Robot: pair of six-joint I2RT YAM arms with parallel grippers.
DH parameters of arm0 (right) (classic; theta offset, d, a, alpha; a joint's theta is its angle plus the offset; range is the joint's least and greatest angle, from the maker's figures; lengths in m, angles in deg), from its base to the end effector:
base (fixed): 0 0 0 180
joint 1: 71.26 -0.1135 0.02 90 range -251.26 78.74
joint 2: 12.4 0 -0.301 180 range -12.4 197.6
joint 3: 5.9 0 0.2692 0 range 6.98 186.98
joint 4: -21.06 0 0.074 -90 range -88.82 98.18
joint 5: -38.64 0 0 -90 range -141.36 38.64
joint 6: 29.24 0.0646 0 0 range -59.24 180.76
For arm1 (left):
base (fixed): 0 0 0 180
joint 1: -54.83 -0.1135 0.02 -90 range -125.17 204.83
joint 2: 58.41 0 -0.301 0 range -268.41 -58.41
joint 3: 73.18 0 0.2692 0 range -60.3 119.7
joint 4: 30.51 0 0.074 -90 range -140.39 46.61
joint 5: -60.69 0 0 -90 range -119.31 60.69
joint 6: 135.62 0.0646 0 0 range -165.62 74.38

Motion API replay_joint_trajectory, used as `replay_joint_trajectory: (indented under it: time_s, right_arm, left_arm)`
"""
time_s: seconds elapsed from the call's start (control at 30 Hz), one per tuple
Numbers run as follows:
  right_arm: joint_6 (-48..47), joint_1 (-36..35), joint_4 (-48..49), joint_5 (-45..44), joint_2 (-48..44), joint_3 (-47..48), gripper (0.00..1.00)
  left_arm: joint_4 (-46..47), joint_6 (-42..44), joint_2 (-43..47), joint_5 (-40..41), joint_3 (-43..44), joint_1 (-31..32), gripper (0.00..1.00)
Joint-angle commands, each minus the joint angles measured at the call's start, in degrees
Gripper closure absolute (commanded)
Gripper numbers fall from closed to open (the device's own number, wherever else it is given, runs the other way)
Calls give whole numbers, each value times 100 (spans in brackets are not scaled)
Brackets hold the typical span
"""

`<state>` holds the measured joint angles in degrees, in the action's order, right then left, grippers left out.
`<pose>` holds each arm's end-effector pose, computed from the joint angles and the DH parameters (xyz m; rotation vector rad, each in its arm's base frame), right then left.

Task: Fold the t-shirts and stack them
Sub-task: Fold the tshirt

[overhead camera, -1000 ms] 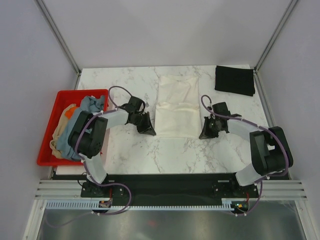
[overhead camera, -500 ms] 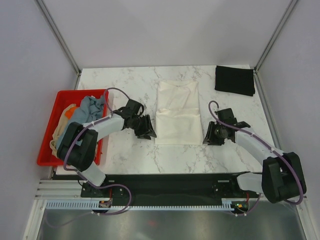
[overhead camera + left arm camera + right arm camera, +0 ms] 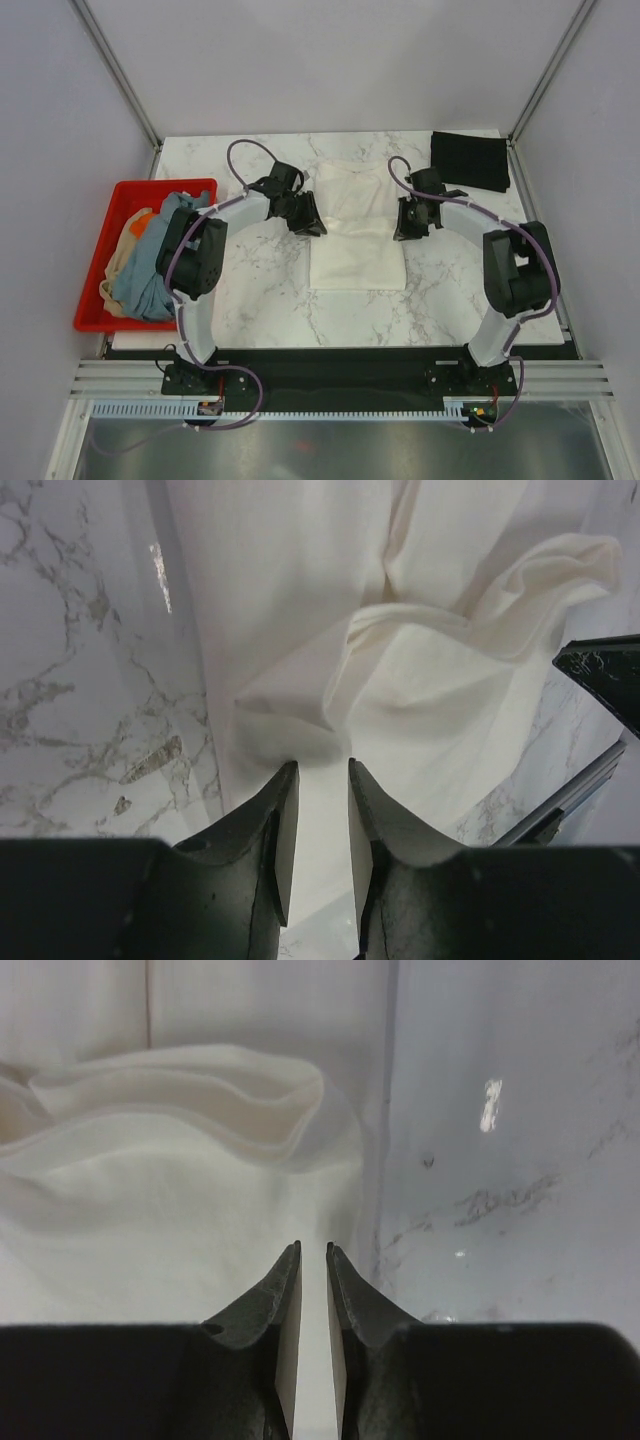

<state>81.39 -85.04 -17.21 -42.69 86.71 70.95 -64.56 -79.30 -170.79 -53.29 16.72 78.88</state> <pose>0.3712 0.1011 0.1887 0.1062 2.6646 0.4005 0.4064 -0.2101 0.1779 -0.0546 2.6952 -0.8909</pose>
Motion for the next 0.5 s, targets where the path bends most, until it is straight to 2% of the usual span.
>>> replay_joint_trajectory:
  time_s: [0.0,0.23,0.4,0.47]
  right_arm:
    - [-313,33,201,-251,580,764,77]
    - [-401,156,236,-576,1347,1443,76]
    - [-419,227,201,-612,1357,1470,75]
    - [-541,262,201,-349,1234,1409,69]
  left_arm:
    - [7,282,-371,140,612,-76,67]
    - [7,221,-820,324,1122,-366,66]
    - [16,299,-926,220,1342,-445,64]
    - [16,431,-900,-17,1369,-445,63]
